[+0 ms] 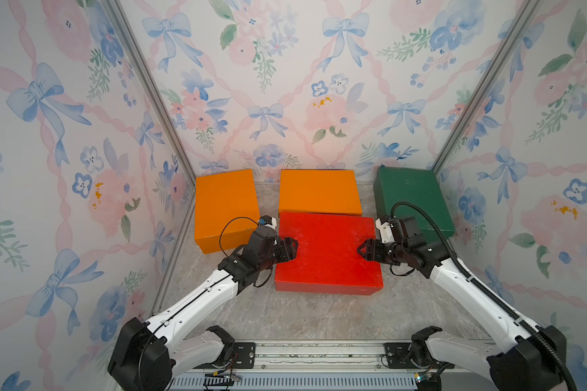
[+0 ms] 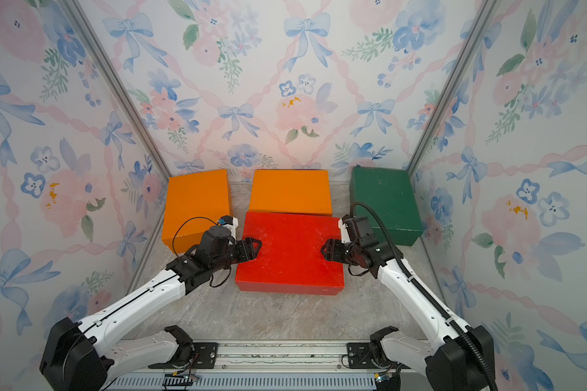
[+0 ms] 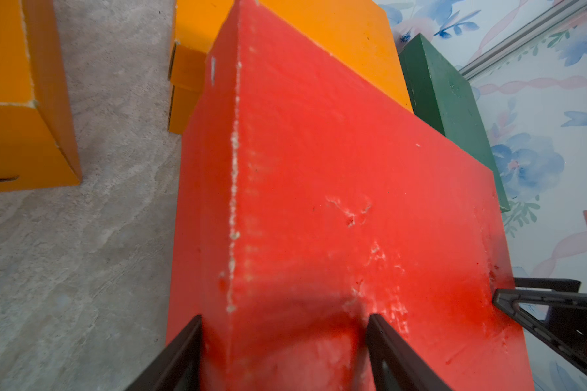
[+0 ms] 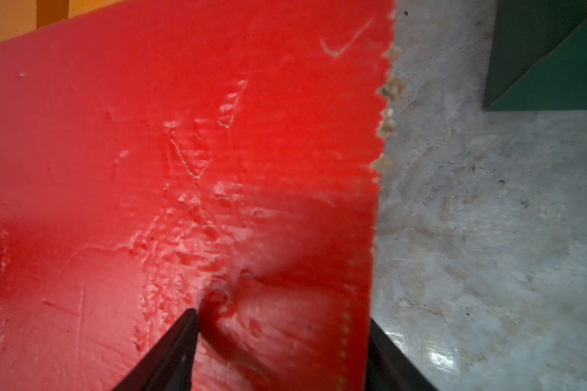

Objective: Stack the shoeboxes
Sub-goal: Pick up the shoebox from the center of the board.

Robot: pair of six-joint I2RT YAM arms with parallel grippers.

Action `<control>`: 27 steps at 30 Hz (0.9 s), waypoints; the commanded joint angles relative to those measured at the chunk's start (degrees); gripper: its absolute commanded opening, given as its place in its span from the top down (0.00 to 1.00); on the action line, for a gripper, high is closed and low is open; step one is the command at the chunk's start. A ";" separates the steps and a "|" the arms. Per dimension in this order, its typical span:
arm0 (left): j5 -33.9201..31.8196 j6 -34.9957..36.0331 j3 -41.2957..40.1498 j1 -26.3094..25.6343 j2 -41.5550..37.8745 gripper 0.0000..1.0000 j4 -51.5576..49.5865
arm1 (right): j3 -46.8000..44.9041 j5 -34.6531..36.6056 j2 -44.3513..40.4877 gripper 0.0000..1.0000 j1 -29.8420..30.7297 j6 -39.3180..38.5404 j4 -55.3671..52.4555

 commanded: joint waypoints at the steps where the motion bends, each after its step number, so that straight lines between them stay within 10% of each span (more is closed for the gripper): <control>1: 6.23 0.28 2.31 -2.16 1.05 0.27 4.16 | 4.05 -8.35 -0.43 0.30 2.94 -1.68 4.55; 27: 5.44 2.54 11.03 -2.15 7.13 0.27 4.16 | 15.19 -8.44 5.49 0.30 2.59 -3.61 4.67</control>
